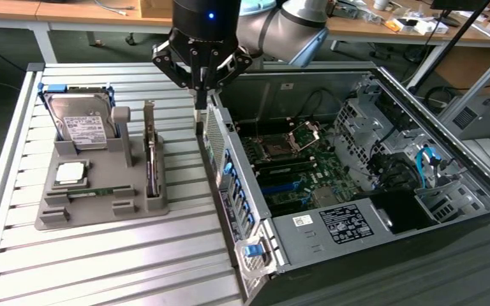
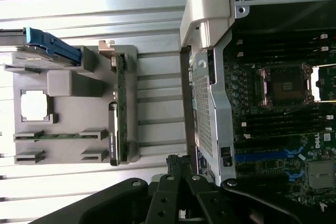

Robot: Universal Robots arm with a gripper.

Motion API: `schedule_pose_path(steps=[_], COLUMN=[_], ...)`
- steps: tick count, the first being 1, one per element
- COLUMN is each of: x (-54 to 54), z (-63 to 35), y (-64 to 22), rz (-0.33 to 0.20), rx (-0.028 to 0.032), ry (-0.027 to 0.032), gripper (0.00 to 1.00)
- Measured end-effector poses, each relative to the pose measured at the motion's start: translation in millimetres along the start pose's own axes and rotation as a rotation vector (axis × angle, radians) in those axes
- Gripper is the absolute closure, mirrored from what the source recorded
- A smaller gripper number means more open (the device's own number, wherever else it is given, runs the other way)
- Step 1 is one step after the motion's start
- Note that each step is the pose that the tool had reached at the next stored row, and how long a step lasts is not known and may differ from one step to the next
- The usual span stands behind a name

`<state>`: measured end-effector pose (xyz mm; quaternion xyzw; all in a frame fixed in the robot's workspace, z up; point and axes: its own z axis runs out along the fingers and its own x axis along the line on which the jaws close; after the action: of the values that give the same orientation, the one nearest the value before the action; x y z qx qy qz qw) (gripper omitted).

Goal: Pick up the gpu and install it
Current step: 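Reach for the gpu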

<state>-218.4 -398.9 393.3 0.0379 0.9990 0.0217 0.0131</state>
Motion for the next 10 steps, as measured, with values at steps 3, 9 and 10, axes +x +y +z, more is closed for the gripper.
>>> schedule_pose_path(steps=[3,9,10], x=[1.5,4.5,5.0], z=[0.0,-0.1,-0.1], y=[-0.1,-0.3,-0.4], rz=[0.000,0.000,0.000], rx=[0.0000,0.0000,0.0000], ry=[0.0000,0.0000,0.0000], gripper=[0.89,0.89,0.89])
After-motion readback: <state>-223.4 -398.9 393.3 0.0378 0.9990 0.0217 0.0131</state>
